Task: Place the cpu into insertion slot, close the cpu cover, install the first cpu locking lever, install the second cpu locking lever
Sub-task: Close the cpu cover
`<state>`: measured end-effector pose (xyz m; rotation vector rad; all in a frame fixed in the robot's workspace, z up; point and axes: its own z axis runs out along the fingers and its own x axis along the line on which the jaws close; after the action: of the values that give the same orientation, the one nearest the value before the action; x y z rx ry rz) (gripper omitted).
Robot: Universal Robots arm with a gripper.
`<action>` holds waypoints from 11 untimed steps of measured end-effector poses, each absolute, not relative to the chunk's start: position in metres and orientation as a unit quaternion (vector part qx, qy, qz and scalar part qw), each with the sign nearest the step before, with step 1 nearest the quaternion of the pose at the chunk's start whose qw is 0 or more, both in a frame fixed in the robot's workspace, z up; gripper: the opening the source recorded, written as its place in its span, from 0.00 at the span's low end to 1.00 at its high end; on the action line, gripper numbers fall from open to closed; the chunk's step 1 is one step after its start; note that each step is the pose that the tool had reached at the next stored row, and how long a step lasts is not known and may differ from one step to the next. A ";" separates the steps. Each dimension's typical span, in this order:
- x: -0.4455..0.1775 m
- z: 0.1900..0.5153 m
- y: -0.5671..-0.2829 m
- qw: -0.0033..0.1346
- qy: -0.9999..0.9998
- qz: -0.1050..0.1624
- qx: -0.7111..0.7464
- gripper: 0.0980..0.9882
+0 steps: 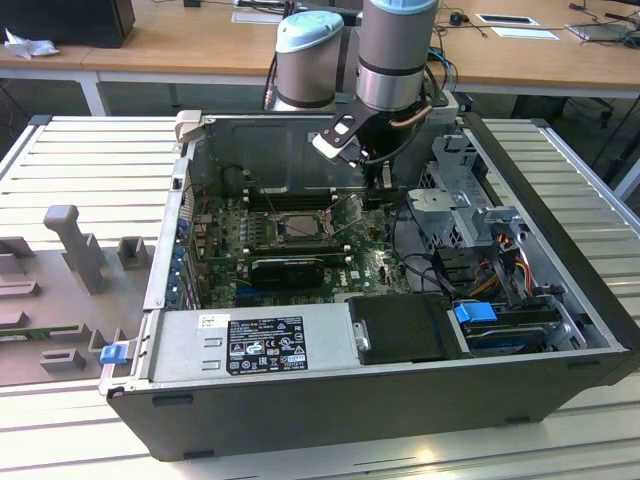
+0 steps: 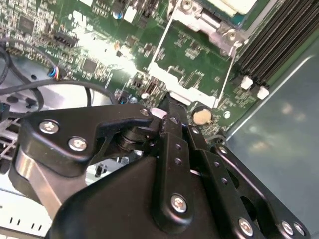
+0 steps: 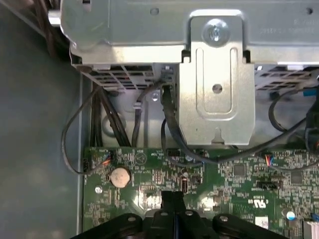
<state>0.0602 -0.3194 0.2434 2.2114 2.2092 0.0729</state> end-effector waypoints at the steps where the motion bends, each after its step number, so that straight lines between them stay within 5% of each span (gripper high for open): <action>1: 0.059 0.243 -0.319 0.004 0.707 0.020 0.707 0.01; 11: 0.033 0.245 -0.319 0.003 0.707 0.019 0.707 0.01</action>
<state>0.0330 -0.3193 0.2448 2.2182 2.2158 0.0586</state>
